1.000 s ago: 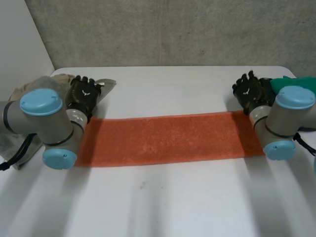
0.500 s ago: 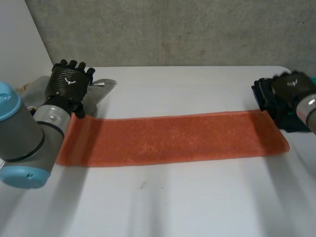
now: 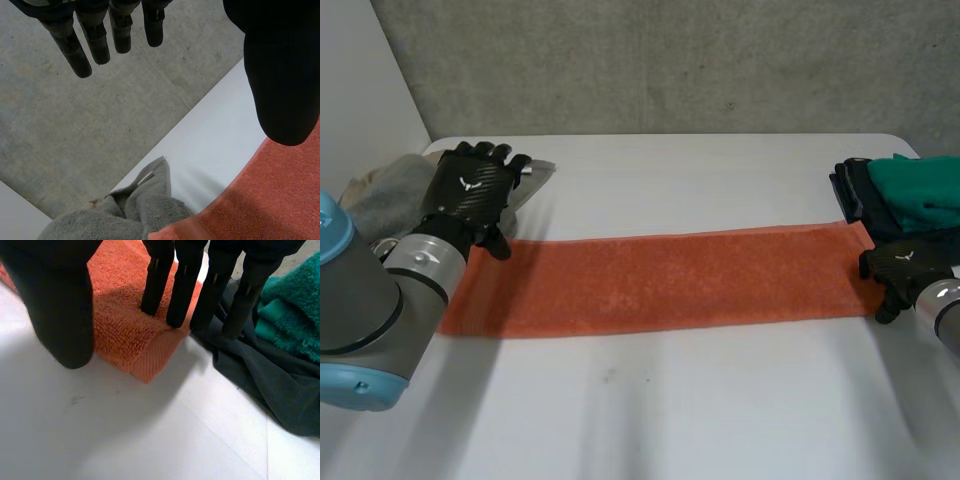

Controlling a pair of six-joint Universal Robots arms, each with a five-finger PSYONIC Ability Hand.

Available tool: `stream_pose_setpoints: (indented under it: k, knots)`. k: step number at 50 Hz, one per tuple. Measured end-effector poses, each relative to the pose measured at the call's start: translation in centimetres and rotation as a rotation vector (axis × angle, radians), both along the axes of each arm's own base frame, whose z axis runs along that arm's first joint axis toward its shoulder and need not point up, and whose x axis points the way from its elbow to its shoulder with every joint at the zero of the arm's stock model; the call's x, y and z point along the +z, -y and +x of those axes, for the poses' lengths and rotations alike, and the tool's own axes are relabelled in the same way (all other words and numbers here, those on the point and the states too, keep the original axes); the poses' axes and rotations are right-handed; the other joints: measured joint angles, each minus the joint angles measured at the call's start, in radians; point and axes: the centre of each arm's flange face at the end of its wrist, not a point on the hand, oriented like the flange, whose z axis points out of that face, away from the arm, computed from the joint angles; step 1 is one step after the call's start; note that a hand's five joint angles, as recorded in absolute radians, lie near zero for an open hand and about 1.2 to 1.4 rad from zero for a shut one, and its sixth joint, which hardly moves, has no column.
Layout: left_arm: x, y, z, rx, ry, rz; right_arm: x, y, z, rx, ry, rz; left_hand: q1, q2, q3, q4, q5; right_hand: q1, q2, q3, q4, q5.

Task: Fold the laundry.

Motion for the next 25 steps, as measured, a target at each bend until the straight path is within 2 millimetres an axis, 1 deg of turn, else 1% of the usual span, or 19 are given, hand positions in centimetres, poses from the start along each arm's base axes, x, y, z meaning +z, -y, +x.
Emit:
stream_pose_setpoints:
  k: [1, 2, 3, 4, 6, 8, 12, 13, 15, 17, 19, 20, 21, 22, 24, 25]
  knots:
    - [0.0, 0.0, 0.0, 0.0, 0.001, 0.001, -0.1, 0.1, 0.0, 0.001, -0.001, -0.004, 0.0, 0.0, 0.0, 0.0, 0.0, 0.047, 0.053, 0.053, 0.055, 0.053]
    - [-0.1, -0.1, 0.0, -0.001, 0.001, 0.002, -0.2, 0.3, 0.0, -0.001, -0.005, -0.011, 0.0, 0.0, 0.0, 0.0, 0.0, 0.183, 0.226, 0.223, 0.225, 0.172]
    - [-0.1, -0.1, -0.1, -0.002, 0.001, 0.002, -0.2, 0.4, 0.0, -0.002, -0.006, -0.013, 0.0, 0.0, 0.0, 0.0, 0.0, 0.263, 0.369, 0.36, 0.363, 0.32]
    - [-0.1, -0.1, -0.1, -0.003, 0.002, 0.002, -0.3, 0.4, -0.1, -0.003, -0.008, -0.017, 0.0, 0.0, 0.0, 0.0, 0.0, 0.279, 0.454, 0.446, 0.449, 0.412]
    - [-0.2, -0.2, -0.1, -0.005, 0.002, 0.002, -0.3, 0.6, -0.2, -0.013, -0.013, -0.026, 0.0, 0.0, 0.0, 0.0, 0.0, 0.32, 0.498, 0.508, 0.518, 0.501]
    - [-0.2, -0.3, -0.2, -0.007, 0.001, 0.001, -0.2, 0.7, -0.5, -0.031, -0.016, -0.033, 0.0, 0.0, 0.0, 0.0, 0.0, 0.397, 0.499, 0.513, 0.528, 0.513]
    - [0.0, -0.5, -0.2, -0.007, 0.0, -0.004, 0.4, 0.8, -1.5, -0.07, -0.024, -0.044, 0.0, 0.0, 0.0, 0.0, 0.0, 0.42, 0.499, 0.513, 0.529, 0.513]
    - [0.1, -0.5, -0.1, -0.006, -0.002, -0.008, 1.0, 0.9, -2.5, -0.105, -0.033, -0.057, 0.0, 0.0, 0.0, 0.0, 0.0, 0.42, 0.499, 0.513, 0.53, 0.513]
    - [0.4, -0.6, -0.1, -0.006, -0.004, -0.014, 1.7, 1.1, -3.6, -0.136, -0.044, -0.072, 0.0, 0.0, 0.0, 0.0, 0.0, 0.423, 0.499, 0.513, 0.53, 0.513]
    - [0.7, -0.7, 0.0, -0.004, -0.006, -0.022, 2.6, 1.3, -5.1, -0.177, -0.065, -0.093, 0.0, 0.0, 0.0, 0.0, 0.0, 0.432, 0.499, 0.513, 0.53, 0.513]
    - [0.9, -0.8, 0.1, -0.003, -0.008, -0.026, 3.1, 1.4, -6.1, -0.2, -0.082, -0.106, 0.0, 0.0, 0.0, 0.0, 0.0, 0.432, 0.499, 0.513, 0.53, 0.512]
    - [1.0, -0.9, 0.2, -0.002, -0.009, -0.03, 3.7, 1.6, -7.3, -0.226, -0.109, -0.123, 0.0, 0.0, 0.0, 0.0, 0.0, 0.432, 0.499, 0.513, 0.53, 0.513]
    - [1.1, -1.0, 0.2, -0.001, -0.01, -0.032, 4.0, 1.8, -8.0, -0.24, -0.131, -0.134, 0.0, 0.0, 0.0, 0.0, 0.0, 0.432, 0.499, 0.513, 0.53, 0.513]
    - [1.2, -1.0, 0.2, 0.0, -0.01, -0.033, 4.1, 1.8, -8.2, -0.244, -0.139, -0.138, 0.0, 0.0, 0.0, 0.0, 0.0, 0.432, 0.499, 0.513, 0.53, 0.513]
    - [1.3, -1.2, 0.4, 0.001, -0.011, -0.037, 4.8, 2.2, -9.5, -0.262, -0.198, -0.161, 0.0, 0.0, 0.0, 0.0, 0.0, 0.432, 0.499, 0.513, 0.53, 0.513]
    - [1.3, -1.2, 0.4, 0.001, -0.011, -0.037, 4.8, 2.2, -9.5, -0.262, -0.198, -0.161, 0.0, 0.0, 0.0, 0.0, 0.0, 0.432, 0.499, 0.513, 0.53, 0.513]
